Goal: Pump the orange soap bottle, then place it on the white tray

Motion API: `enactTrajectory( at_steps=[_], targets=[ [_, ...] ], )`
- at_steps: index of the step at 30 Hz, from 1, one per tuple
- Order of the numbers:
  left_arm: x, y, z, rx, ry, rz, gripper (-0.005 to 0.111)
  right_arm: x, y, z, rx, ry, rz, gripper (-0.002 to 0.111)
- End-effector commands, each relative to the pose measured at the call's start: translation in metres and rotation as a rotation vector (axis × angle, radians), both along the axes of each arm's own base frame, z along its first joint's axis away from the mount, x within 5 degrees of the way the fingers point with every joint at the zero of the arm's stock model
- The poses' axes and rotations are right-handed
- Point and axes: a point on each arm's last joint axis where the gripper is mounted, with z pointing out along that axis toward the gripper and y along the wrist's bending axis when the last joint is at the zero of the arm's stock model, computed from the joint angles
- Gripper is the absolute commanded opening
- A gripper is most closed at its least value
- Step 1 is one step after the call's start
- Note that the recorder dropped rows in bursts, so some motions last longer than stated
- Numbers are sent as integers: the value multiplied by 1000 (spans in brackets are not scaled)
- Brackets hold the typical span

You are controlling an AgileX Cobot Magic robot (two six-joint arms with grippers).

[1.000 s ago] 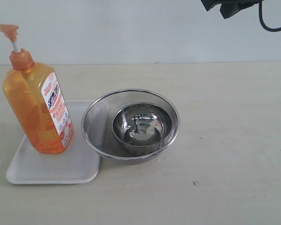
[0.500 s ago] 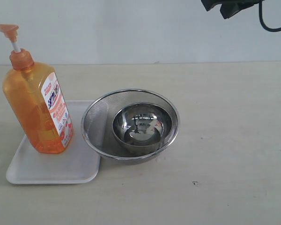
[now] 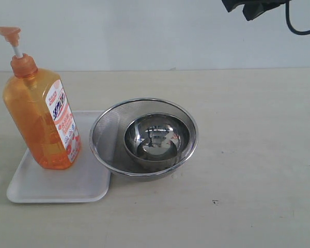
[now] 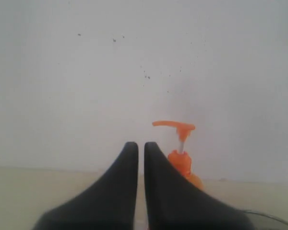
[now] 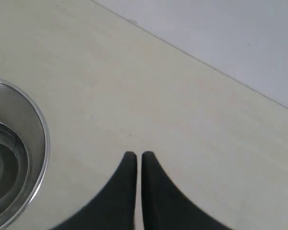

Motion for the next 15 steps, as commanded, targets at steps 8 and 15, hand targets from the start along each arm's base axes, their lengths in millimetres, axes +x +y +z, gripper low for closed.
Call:
enactTrajectory(
  at_steps=[8,15],
  targets=[
    [14,-2,-44,-24,126,-11,5,-2,-3,4,3,-16,-6,0],
    [18,-2,-63,-23,176,-12,5,-2,-3,4,3,-16,-6,0]
  ],
)
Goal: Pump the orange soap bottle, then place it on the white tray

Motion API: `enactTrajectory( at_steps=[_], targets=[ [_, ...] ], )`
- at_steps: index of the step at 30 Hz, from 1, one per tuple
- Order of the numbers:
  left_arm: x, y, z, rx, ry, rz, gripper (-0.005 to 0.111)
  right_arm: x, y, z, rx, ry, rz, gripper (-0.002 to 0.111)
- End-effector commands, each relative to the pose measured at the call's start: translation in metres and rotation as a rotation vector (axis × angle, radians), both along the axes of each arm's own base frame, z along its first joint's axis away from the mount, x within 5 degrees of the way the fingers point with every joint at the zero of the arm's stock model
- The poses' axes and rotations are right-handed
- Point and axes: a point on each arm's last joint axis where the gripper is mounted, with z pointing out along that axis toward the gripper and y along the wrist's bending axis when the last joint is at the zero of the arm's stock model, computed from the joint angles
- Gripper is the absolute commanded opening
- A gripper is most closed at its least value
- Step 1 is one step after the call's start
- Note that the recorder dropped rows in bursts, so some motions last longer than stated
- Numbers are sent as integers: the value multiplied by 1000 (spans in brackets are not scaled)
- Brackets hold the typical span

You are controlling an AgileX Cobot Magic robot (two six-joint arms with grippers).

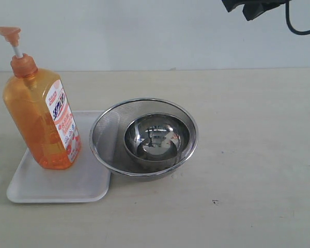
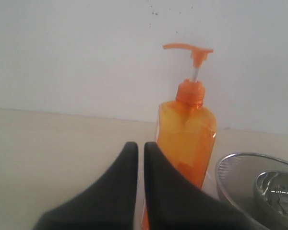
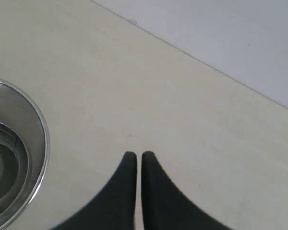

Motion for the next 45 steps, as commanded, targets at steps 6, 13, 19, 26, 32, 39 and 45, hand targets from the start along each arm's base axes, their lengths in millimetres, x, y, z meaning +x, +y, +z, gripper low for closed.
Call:
enactTrajectory(
  at_steps=[6,13,19,26,32,39,45],
  targets=[
    [5,-1,-27,-10,60,-4,5,-2,-3,4,3,-16,-6,0],
    [7,-1,-37,-5,60,-8,5,-2,-3,4,3,-16,-6,0],
    [7,-1,-39,-5,85,-6,5,-2,-3,4,3,-16,-6,0],
    [5,0,-48,43,176,3,5,0,-2,6,16,-42,-5,0],
    [5,0,-48,76,175,-1,5,0,-2,6,16,-42,-5,0],
    [5,0,-48,206,169,-25,5,0,-2,6,16,-42,-5,0],
    [5,-3,-47,248,162,-61,5,0,-2,6,16,-42,-5,0]
  ],
)
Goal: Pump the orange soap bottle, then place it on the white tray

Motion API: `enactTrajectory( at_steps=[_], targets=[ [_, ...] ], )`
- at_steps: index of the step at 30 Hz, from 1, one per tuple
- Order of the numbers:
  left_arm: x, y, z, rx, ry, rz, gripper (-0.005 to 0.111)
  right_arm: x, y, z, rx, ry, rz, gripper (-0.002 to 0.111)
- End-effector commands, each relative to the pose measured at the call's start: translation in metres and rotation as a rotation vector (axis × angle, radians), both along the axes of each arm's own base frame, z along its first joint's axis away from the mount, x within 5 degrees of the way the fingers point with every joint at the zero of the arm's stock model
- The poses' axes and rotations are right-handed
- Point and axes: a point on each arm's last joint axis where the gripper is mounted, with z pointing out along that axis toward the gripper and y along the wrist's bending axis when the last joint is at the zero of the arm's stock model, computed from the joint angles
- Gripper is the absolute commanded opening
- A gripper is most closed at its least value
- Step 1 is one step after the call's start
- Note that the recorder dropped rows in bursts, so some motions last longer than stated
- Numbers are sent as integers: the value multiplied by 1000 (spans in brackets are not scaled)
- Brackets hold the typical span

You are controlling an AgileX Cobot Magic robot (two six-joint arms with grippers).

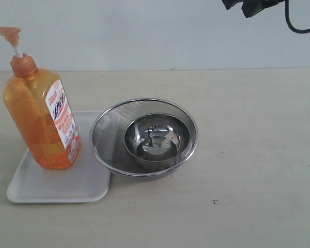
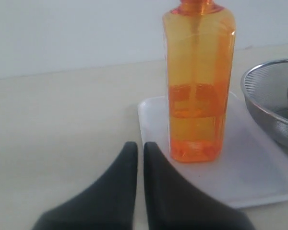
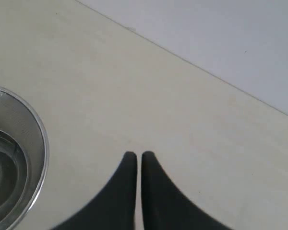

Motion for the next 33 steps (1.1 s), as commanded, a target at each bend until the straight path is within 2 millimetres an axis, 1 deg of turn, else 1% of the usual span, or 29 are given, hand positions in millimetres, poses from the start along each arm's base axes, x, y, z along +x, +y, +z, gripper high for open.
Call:
enactTrajectory(
  at_steps=[1,6,33],
  targets=[
    [0,-3,-1,-22,-1,-24,5,-2,-2,4,5,-20,-4,0],
    [0,-4,0,-157,4,-12,5,-2,-2,4,5,-19,-2,0],
    [0,-4,0,-163,5,-9,5,-2,-2,4,8,-19,-5,0]
  ],
)
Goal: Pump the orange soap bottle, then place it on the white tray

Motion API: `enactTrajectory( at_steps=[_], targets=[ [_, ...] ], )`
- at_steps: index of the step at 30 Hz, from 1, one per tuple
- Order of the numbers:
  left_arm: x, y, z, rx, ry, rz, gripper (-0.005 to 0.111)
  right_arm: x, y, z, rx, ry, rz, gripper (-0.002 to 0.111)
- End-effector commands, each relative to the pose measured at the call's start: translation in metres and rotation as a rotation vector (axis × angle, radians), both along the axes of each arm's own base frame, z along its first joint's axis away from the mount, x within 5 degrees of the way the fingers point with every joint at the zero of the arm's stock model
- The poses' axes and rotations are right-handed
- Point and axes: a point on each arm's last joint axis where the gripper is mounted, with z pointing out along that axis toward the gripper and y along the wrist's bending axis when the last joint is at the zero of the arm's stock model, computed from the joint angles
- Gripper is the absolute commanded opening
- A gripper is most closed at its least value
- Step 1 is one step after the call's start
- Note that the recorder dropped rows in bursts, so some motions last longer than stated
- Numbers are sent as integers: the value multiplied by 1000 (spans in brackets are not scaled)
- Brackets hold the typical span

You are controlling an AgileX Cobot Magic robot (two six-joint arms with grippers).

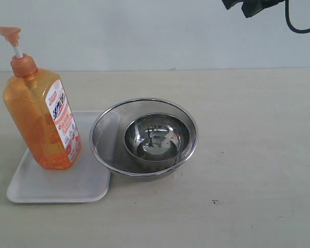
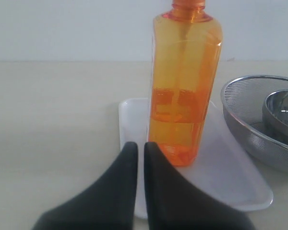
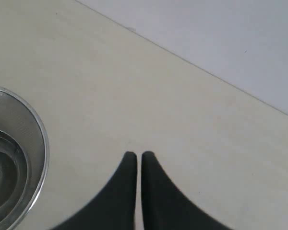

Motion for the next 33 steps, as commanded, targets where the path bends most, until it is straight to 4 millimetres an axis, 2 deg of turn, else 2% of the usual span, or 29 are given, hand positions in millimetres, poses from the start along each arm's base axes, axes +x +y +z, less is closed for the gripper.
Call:
enactTrajectory(
  at_steps=[1,18,23,33],
  targets=[
    [0,0,0,-15,-6,3,5,-2,-2,4,8,-20,-5,0],
    [0,0,0,-15,-6,3,5,-3,-3,9,46,-35,-35,0],
    [0,0,0,-15,-6,3,5,-14,-6,27,85,-101,-46,0],
    [0,0,0,-15,-6,3,5,-51,-25,71,112,-234,-67,0]
  ],
)
